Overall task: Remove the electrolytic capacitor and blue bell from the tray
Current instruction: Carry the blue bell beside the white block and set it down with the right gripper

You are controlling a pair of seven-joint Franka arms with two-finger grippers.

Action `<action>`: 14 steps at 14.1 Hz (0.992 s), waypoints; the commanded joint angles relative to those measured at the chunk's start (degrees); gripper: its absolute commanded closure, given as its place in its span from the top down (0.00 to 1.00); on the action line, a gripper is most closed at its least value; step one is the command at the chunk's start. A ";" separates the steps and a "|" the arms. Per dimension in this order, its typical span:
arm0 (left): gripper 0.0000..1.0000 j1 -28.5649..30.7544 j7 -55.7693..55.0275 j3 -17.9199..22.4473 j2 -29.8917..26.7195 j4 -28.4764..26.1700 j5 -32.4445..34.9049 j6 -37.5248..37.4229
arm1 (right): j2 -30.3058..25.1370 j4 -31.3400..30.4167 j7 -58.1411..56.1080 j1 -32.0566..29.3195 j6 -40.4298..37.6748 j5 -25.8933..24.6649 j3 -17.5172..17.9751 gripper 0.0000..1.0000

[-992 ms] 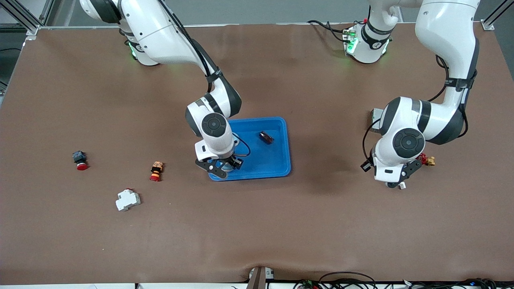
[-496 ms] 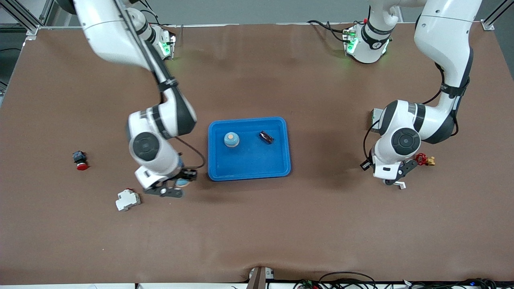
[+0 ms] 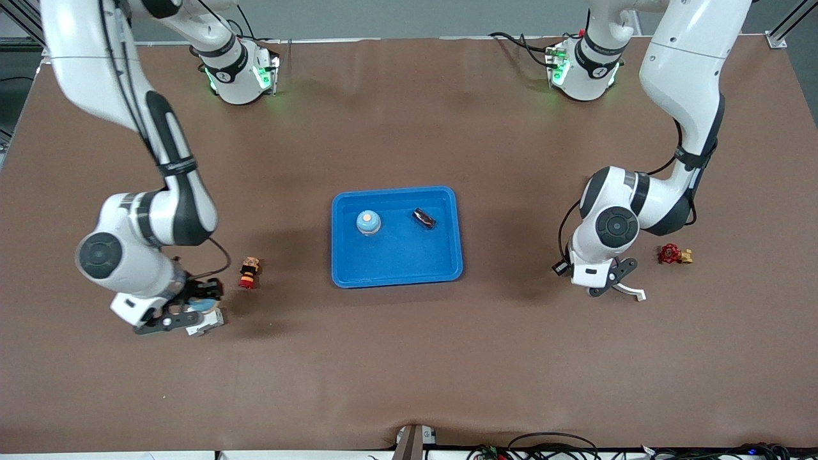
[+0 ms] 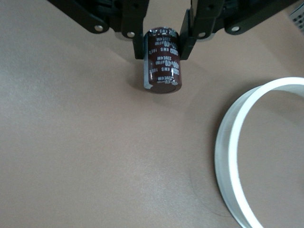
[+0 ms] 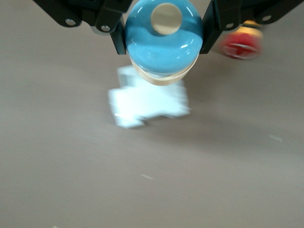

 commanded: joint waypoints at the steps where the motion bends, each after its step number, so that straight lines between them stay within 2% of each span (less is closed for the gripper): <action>1: 0.00 -0.02 -1.50 -0.03 -0.28 -0.21 0.08 1.15 | -1.68 -3.91 -9.63 -5.46 3.12 0.25 1.51 0.00; 5: 0.00 -2.12 -4.40 -0.03 1.12 0.40 0.08 2.46 | 0.95 -3.48 -21.86 -12.15 6.28 2.36 1.78 0.00; 10: 0.00 -6.34 -10.55 -0.03 1.12 2.51 0.08 2.46 | 9.38 3.01 -31.01 -16.20 6.92 12.99 1.86 0.00; 12: 0.00 -7.05 -12.14 -0.03 1.65 3.91 0.08 2.46 | 11.68 5.65 -30.76 -16.46 6.74 13.53 1.86 0.00; 14: 0.00 -8.01 -13.28 -0.03 2.44 5.23 0.08 2.46 | 12.99 8.63 -30.14 -16.46 2.90 13.53 1.86 0.00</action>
